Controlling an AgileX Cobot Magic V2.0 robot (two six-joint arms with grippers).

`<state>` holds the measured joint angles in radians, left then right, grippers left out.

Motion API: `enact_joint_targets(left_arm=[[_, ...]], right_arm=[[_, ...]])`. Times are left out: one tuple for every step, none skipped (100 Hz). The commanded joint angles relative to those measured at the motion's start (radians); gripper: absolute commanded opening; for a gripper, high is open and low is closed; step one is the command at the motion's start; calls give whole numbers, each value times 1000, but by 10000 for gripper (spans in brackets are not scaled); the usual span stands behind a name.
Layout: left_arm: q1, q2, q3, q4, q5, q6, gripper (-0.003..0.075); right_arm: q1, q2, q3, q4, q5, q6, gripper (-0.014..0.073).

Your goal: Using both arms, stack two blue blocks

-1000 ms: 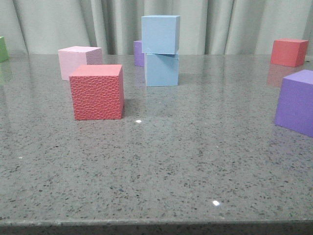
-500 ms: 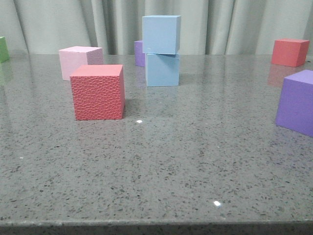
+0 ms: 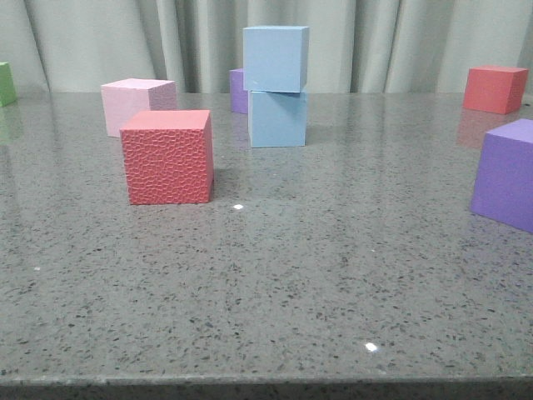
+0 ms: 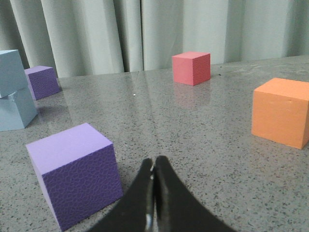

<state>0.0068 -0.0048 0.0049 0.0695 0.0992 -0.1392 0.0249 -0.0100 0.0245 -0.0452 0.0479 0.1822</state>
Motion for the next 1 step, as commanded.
enact_joint_targets(left_arm=[[-6, -33, 2, -8, -77, -1, -18]], right_arm=[[-9, -22, -18, 0, -70, 1, -119]])
